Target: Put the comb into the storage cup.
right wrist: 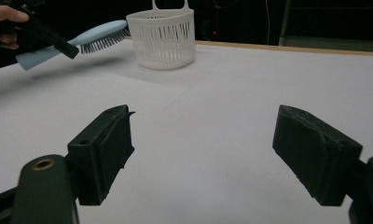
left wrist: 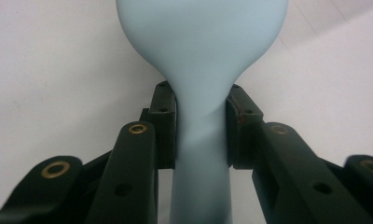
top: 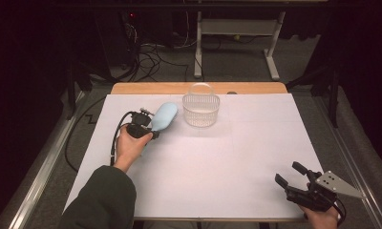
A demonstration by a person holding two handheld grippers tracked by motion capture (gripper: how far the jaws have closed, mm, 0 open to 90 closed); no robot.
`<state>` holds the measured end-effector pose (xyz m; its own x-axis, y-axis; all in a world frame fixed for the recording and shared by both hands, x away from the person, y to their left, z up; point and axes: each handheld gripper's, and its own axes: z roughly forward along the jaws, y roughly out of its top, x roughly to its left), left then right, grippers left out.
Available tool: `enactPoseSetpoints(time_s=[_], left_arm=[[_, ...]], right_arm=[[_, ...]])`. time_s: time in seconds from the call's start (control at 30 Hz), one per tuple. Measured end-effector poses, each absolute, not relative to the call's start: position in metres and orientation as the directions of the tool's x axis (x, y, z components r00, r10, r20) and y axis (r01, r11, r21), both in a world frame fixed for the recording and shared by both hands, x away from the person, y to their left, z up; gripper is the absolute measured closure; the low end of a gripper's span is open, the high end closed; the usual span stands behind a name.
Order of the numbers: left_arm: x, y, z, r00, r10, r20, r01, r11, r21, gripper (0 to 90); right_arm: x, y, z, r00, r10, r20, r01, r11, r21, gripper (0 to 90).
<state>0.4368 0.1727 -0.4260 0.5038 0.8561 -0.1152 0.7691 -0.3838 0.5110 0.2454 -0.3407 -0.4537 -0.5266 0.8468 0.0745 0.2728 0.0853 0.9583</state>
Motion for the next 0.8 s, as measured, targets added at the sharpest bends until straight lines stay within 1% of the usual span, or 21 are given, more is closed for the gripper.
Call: enactPoseSetpoints(time_s=[0.8], left_arm=[[0.415, 0.187, -0.426, 0.529, 0.836, -0.147, 0.752, -0.381, 0.538, 69.3]], right_arm=[[0.246, -0.340, -0.454, -0.529, 0.845, 0.074, 0.275, 0.089, 0.957, 20.7]])
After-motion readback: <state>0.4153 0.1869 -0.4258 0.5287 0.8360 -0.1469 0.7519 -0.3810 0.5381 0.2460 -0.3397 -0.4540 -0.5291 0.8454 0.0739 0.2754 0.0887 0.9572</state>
